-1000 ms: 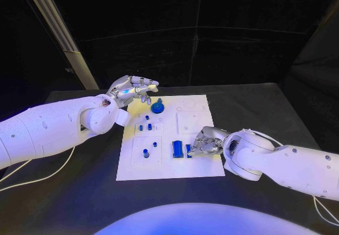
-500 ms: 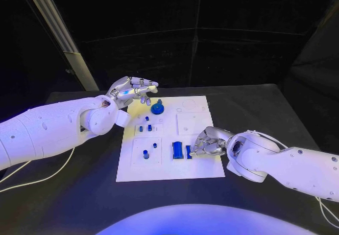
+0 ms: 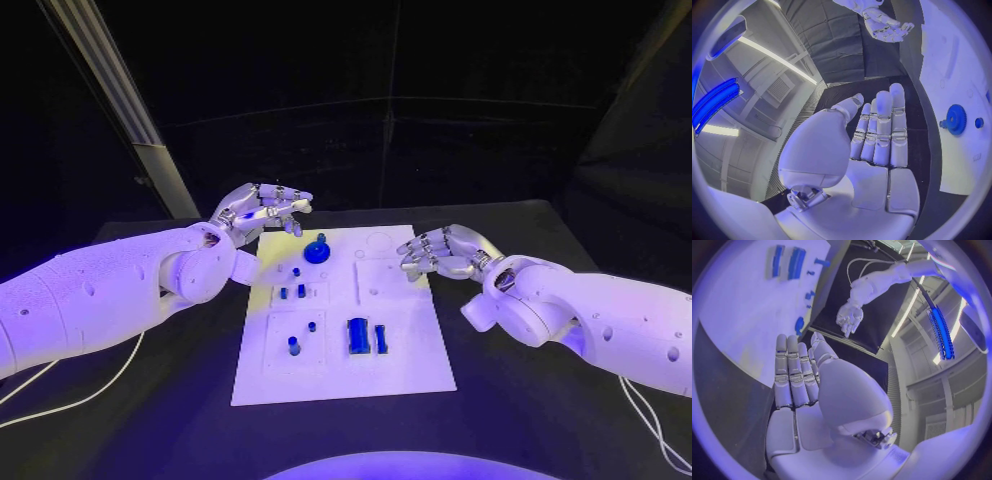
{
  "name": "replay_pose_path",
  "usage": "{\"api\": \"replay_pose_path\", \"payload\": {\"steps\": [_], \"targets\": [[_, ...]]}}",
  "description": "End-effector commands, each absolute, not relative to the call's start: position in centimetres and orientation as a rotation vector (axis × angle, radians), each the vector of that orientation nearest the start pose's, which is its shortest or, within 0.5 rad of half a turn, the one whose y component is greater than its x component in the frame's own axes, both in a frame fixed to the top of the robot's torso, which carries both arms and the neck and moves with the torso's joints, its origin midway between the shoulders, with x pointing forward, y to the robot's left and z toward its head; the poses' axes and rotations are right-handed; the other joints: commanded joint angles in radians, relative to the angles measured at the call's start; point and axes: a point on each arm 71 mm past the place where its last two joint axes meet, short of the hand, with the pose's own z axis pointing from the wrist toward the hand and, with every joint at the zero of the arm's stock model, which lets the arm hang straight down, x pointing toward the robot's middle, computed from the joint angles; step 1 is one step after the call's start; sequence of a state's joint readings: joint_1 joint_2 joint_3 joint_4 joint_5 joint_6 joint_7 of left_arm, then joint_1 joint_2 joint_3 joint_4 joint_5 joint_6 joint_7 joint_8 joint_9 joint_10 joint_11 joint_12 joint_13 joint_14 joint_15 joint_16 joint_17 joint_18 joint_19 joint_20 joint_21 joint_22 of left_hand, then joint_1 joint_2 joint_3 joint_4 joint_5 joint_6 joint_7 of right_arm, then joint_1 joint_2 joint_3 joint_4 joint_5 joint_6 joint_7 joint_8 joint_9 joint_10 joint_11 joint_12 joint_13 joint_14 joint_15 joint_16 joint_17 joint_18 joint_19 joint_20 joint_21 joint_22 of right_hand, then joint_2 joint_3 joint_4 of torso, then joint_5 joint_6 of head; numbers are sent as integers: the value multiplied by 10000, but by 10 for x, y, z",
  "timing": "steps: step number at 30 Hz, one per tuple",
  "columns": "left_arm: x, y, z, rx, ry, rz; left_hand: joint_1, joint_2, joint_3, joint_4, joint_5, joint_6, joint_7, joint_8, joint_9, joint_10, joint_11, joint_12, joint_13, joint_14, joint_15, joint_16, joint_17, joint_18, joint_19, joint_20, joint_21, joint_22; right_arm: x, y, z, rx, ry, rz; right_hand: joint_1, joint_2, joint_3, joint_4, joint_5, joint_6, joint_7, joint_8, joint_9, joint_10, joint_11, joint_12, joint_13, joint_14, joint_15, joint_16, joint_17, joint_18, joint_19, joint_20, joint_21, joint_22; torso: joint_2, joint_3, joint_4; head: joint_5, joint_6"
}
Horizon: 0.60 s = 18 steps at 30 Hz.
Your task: Assemble the parts on the task board
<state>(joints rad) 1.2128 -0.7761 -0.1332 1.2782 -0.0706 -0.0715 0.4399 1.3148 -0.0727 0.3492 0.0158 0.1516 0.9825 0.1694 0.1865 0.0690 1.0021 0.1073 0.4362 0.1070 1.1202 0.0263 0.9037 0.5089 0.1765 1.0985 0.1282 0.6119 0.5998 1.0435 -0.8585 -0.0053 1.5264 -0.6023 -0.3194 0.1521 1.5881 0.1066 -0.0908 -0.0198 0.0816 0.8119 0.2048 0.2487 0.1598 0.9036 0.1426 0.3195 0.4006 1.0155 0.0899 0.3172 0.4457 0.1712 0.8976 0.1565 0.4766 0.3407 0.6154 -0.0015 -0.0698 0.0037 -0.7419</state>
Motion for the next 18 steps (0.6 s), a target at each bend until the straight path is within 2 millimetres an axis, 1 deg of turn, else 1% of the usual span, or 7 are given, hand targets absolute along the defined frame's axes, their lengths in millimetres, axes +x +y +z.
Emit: {"api": "replay_pose_path", "payload": {"steps": [1, 9, 10, 13, 15, 16, 18], "targets": [[522, 245, -211, -9842, 14226, -15362, 80, 26, 109, 51, -3, 15, 82, 37, -23, -5, 37, -401, -227, -447, 99, -996, -535, 58, -548, 90, -610, -374, 477, -219, -231, 8946, 15219, 14259, -394, -31, -64, -296, -107, 576, 16, -337, -274, 1006, -19, -808, -1516, 398, 99, -1073, -1216, 71, 363, 358, -1031, -798, -134, 20, -40, 27, 346], [531, 253, -215, -10763, 13179, -15091, -31, -169, 165, 326, -9, -177, 234, -404, -37, 103, 421, -2143, -445, -1506, 901, -5277, -2468, -21, -2839, 922, -3550, -2435, 510, -220, -227, 9511, 13895, 14809, -1218, 8, -459, -890, -294, 755, 35, -1220, -697, 1089, 216, -1750, -2964, 193, 420, -2287, -2488, 96, 495, 773, -2401, -1779, -293, 68, -52, -15, 801], [529, 248, -219, -10335, 14173, -15081, -3993, 727, -918, -158, -455, -3073, -383, -819, -690, -2927, -67, -2741, -1070, -4378, 514, -6246, -3185, -529, -5169, 215, -4185, -3405, 507, -221, -232, 9048, 14826, 13728, -5568, -311, -50, -518, -816, -1871, -611, -1562, -1598, -1917, -302, -2145, -3232, -2882, 8, -3172, -3031, -513, -2363, 30, -3058, -2232, -200, 47, -35, 15, 682], [528, 247, -219, -10362, 14142, -15047, -4596, 727, -1143, -158, -523, -3548, -438, -940, -690, -3411, -83, -2993, -1070, -4935, 535, -6757, -3463, -527, -5756, 217, -4567, -3778, 507, -220, -232, 9106, 14758, 13723, -6307, -349, -38, -578, -816, -2275, -677, -1709, -1598, -2387, -329, -2286, -4006, -3348, -16, -3172, -3252, -514, -2735, -3, -3308, -2407, -231, 45, 9, 12, 726], [527, 245, -220, -10411, 14085, -14983, -5187, 727, -1303, -158, -598, -3975, -523, -1002, -690, -3864, -152, -3093, -1070, -5365, 482, -6926, -3579, -635, -6117, 119, -4679, -3938, 505, -219, -231, 9213, 14636, 13710, -7001, -1066, 25, -515, -816, -2697, -774, -1765, -1598, -2866, -412, -2356, -4006, -3838, -82, -3172, -3342, -514, -3185, -117, -3418, -2481, -287, 42, 90, 6, 807], [525, 244, -220, -10462, 14026, -14916, -5607, 727, -1422, -158, -645, -4286, -585, -1053, -690, -4189, -200, -3159, -1070, -5674, 443, -7037, -3660, -688, -6373, 50, -4759, -4048, 504, -218, -231, 9326, 14508, 13694, -7466, -1066, 73, 198, -816, -2983, -838, -2487, -1598, -3192, -465, -2399, -4006, -4170, -124, -3172, -3401, -569, -3491, -192, -3490, -2532, -347, 38, 176, 0, 893], [522, 240, -221, -10554, 13921, -14794, -6181, 727, -1578, -158, -707, -4706, -664, -1112, -690, -4634, -266, -3253, -1070, -6093, -263, -7187, -3769, -688, -6725, -51, -4860, -4195, 502, -215, -230, 9531, 14284, 13657, -8122, -1066, 157, 198, -816, -3383, -933, -2487, -1598, -3648, -540, -2460, -4006, -4638, -184, -3172, -3486, -684, -3918, -299, -3589, -2601, -455, 31, 330, -11, 1048]]}}
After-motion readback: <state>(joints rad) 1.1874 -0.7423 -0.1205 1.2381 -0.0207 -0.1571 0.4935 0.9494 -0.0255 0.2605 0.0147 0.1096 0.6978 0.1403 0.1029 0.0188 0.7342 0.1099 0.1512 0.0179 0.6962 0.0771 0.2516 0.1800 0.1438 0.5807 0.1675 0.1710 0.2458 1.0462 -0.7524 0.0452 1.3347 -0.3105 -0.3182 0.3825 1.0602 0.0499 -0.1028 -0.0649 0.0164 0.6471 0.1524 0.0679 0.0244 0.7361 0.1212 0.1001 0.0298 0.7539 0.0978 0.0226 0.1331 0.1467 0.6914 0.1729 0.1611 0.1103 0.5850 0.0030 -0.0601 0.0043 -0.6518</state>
